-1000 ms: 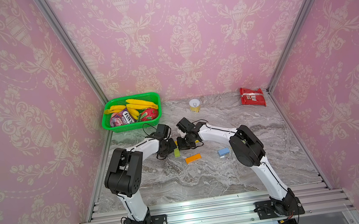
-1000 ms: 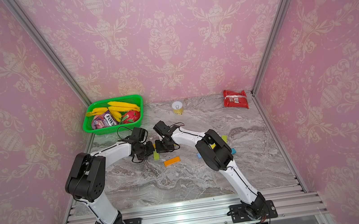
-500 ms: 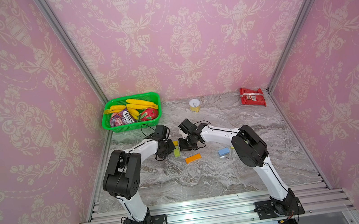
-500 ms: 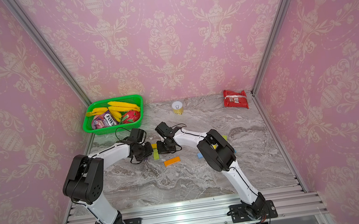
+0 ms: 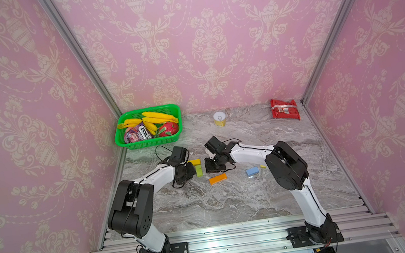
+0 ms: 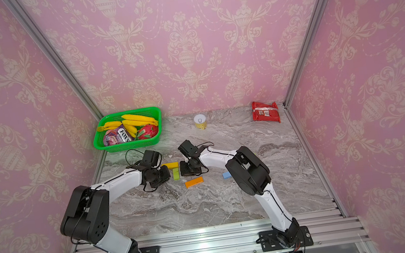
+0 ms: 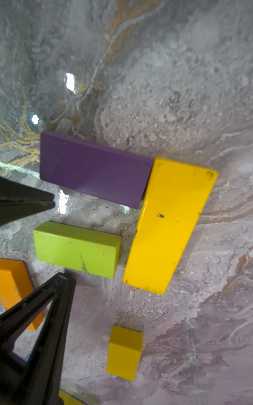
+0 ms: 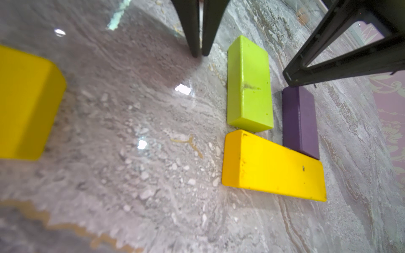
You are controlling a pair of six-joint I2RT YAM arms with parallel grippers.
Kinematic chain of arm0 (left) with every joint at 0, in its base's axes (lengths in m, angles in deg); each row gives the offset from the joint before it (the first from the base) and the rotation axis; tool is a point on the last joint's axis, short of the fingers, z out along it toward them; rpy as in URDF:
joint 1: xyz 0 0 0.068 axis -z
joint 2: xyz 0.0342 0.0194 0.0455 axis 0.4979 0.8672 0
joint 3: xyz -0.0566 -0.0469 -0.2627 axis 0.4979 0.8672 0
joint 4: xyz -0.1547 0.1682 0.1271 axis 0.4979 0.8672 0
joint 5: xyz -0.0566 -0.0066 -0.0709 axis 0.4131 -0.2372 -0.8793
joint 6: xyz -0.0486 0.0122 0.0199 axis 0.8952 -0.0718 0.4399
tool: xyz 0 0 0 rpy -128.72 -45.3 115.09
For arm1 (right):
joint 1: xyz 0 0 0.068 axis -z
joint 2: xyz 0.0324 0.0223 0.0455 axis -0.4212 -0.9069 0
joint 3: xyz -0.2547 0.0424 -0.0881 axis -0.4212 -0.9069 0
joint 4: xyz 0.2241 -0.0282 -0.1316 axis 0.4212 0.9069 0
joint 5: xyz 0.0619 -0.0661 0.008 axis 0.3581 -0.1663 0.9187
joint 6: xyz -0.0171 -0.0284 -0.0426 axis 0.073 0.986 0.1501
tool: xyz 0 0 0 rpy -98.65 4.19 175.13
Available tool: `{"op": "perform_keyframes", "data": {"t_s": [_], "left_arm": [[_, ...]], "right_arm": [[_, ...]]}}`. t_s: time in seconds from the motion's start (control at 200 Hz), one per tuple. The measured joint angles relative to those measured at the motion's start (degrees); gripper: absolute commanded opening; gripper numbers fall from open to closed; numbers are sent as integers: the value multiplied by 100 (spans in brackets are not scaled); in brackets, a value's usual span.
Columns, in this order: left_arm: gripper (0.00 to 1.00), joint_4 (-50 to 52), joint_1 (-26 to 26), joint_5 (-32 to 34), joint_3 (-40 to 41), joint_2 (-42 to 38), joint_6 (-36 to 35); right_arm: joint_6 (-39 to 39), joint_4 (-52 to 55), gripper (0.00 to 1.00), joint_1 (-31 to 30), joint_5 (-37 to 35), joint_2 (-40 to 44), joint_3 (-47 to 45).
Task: Assemble the letter p with building blocks
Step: Assemble the building block at the center of the board.
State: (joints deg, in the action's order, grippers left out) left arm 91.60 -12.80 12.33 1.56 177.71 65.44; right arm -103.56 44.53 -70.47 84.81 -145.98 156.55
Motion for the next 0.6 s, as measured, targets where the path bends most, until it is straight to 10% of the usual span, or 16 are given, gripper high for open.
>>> {"op": "perform_keyframes", "data": {"t_s": [0.6], "left_arm": [[0,-127,109,-155,144,11,4]], "right_arm": [[-26,-74,10,-164,50,0,-26]]}}
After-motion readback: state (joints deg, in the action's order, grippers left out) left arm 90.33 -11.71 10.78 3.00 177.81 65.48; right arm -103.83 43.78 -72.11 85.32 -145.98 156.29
